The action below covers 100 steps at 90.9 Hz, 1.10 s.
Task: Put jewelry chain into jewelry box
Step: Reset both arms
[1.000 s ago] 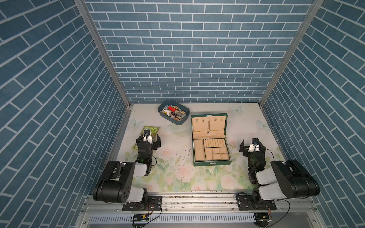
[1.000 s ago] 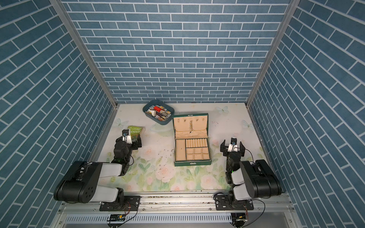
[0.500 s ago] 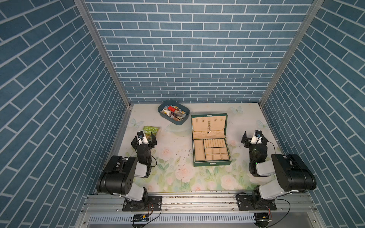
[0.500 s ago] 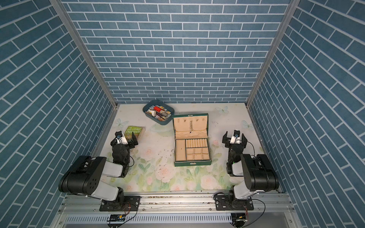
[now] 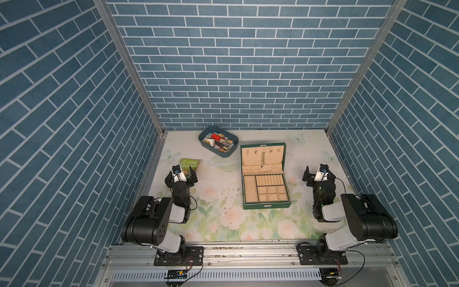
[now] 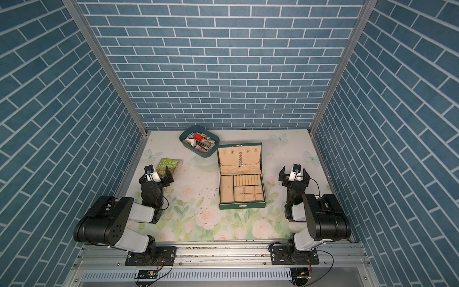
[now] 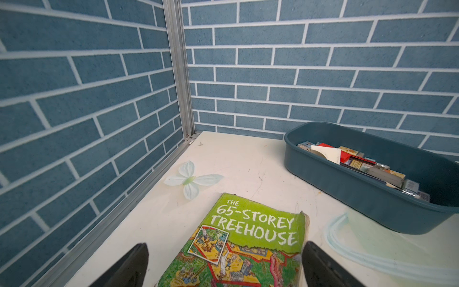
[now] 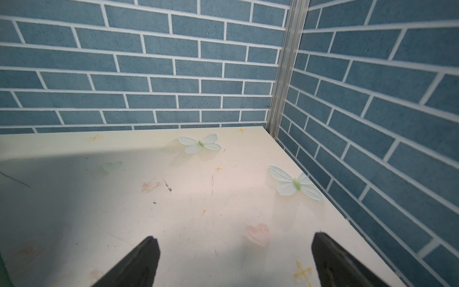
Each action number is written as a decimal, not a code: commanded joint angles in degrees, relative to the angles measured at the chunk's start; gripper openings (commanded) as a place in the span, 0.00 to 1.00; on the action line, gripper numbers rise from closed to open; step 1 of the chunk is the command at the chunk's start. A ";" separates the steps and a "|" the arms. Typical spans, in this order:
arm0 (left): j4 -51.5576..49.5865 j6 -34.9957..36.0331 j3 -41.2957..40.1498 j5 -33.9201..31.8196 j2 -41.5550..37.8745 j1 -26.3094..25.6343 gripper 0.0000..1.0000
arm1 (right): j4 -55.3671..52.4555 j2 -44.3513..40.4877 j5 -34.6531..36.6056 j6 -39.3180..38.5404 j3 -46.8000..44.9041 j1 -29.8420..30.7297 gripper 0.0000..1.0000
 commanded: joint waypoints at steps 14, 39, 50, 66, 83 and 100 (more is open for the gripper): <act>0.96 -0.01 0.55 -0.33 -0.01 0.36 1.00 | -0.37 -0.32 -0.57 0.76 0.03 -0.03 1.00; 0.91 0.06 0.66 -0.28 0.01 0.36 1.00 | -0.37 -0.35 -0.58 0.83 0.11 -0.01 1.00; 1.28 5.03 0.09 13.48 -0.31 0.84 1.00 | -0.32 -0.37 -0.57 0.80 0.04 -0.03 1.00; -1.85 3.94 1.61 13.48 -0.20 1.79 0.99 | -0.38 -0.32 -0.58 0.80 -0.01 -0.04 1.00; -0.89 2.13 1.34 10.26 -0.19 2.10 1.00 | -0.36 -0.35 -0.55 0.80 0.04 -0.06 1.00; -1.69 2.38 1.94 11.67 0.01 2.15 1.00 | -0.37 -0.32 -0.60 0.80 0.05 -0.03 1.00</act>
